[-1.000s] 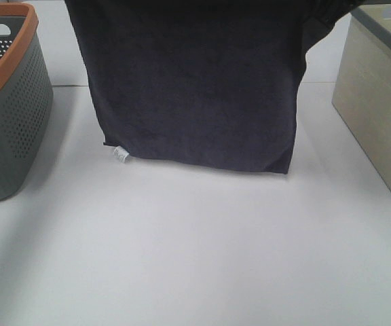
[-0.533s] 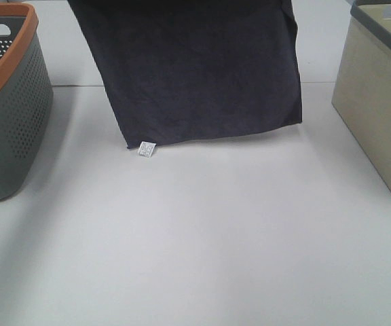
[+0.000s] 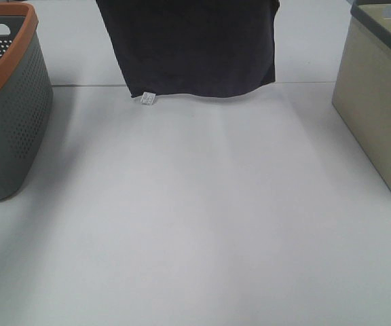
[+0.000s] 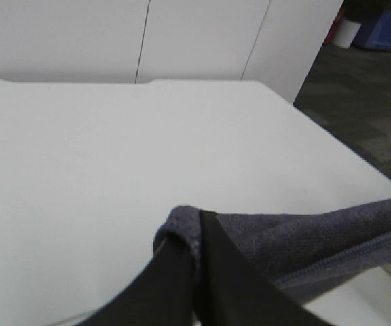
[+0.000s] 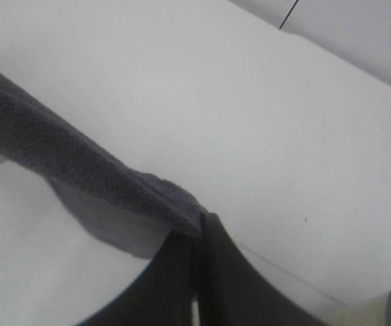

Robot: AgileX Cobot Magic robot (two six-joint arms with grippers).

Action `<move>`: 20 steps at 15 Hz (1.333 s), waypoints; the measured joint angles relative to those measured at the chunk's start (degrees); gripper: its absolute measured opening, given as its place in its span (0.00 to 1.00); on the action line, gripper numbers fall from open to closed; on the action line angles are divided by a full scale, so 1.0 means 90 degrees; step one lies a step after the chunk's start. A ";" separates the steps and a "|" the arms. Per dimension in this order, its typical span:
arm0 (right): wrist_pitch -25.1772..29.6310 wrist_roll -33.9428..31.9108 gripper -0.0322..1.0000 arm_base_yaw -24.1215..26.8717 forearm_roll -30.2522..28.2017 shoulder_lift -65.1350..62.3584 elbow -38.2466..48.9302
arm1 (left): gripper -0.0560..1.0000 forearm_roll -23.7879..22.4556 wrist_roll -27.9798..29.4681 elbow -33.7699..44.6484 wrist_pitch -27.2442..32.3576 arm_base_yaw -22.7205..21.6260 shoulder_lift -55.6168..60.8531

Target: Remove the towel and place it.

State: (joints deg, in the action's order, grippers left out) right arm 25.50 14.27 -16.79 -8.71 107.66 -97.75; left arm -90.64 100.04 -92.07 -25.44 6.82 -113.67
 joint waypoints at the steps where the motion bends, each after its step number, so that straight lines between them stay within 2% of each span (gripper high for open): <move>1: -0.0032 0.0000 0.05 0.0000 0.0064 -0.0070 0.0446 | 0.05 -0.0089 0.0000 0.0395 -0.0051 0.0000 0.0000; 3: -0.0299 0.0000 0.05 0.0000 0.0140 -0.0395 0.1738 | 0.05 -0.0108 -0.0013 0.1401 -0.0127 0.0095 0.0000; 5: -0.0891 0.0000 0.05 0.0000 0.0140 -0.0828 0.3170 | 0.05 -0.0115 -0.0267 0.2273 -0.0108 0.0312 0.0045; 7: -0.1483 -0.0006 0.05 0.0000 0.0261 -0.1222 0.4234 | 0.05 -0.0108 -0.0376 0.2795 0.0255 0.0560 0.0191; 9: -0.1789 -0.0006 0.05 0.0000 0.0388 -0.1458 0.4889 | 0.05 -0.0089 -0.0382 0.3158 0.0637 0.0809 0.0306; 12: -0.1884 0.0000 0.05 0.0000 0.0452 -0.1604 0.5507 | 0.05 -0.0025 -0.0401 0.3412 0.1031 0.1133 0.0312; 16: -0.2018 0.0242 0.05 0.0000 0.0490 -0.1604 0.6061 | 0.05 0.0197 -0.0401 0.4278 0.0917 0.1235 0.0312; 17: -0.2024 0.0598 0.05 -0.0019 0.0497 -0.1604 0.6220 | 0.05 0.0204 -0.0401 0.4437 0.0840 0.1235 0.0312; 18: -0.2018 0.1553 0.05 -0.0025 0.0503 -0.1598 0.6443 | 0.05 0.0204 -0.0401 0.4558 0.0738 0.1248 0.0312; 20: -0.2018 0.3005 0.05 -0.0146 0.0528 -0.1579 0.6678 | 0.05 0.0197 -0.0401 0.4584 0.0777 0.1248 0.0312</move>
State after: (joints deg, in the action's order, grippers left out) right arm 7.33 41.31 -18.11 -3.95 93.45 -37.64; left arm -88.87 96.43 -50.82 -18.45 18.05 -110.87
